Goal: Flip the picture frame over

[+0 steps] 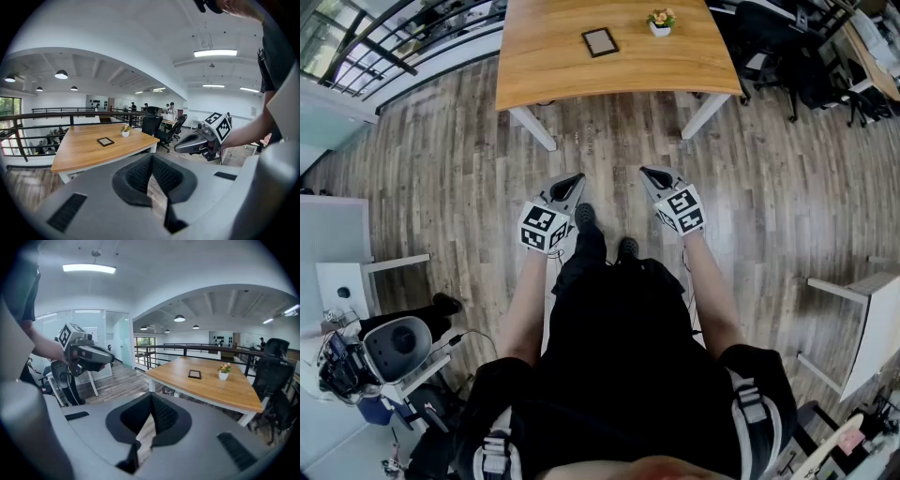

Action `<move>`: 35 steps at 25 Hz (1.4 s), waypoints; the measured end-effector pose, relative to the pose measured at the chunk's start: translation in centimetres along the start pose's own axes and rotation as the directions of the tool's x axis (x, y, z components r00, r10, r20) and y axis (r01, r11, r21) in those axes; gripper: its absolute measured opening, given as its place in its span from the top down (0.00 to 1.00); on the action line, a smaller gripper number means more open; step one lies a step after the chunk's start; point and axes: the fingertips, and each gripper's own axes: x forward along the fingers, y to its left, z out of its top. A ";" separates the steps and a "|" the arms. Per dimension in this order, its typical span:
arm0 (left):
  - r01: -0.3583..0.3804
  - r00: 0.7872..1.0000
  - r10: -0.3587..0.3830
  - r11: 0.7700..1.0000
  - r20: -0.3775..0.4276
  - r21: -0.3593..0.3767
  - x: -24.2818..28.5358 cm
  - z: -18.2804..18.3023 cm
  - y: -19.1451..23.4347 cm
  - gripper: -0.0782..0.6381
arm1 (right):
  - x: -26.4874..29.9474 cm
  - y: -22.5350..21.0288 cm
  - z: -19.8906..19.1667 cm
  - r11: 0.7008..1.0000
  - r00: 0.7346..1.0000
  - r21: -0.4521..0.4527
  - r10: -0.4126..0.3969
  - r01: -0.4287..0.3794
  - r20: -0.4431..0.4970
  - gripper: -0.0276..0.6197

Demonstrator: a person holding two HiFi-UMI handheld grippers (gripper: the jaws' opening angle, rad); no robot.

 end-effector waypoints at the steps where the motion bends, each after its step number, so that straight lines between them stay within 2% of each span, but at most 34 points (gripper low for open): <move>1: 0.004 1.000 -0.004 1.000 0.001 0.000 0.1 0.0 0.2 0.86 | 0.2 0.0 0.0 1.000 1.000 0.002 -0.002 0.002 -0.003 0.95; 10: 0.015 1.000 -0.015 0.999 0.008 -0.035 0.9 0.1 3.6 0.86 | 2.2 -0.2 0.7 0.999 1.000 0.054 -0.010 0.010 0.003 0.95; 20: 0.064 0.998 -0.063 0.997 0.011 -0.051 4.0 1.5 8.5 0.86 | 5.6 -2.3 3.2 0.995 0.999 0.095 -0.035 0.034 0.017 0.95; 35: 0.150 0.988 -0.152 0.988 -0.031 -0.048 8.7 3.0 15.1 0.86 | 11.2 -7.7 5.9 0.983 0.990 0.114 -0.141 0.143 -0.025 0.95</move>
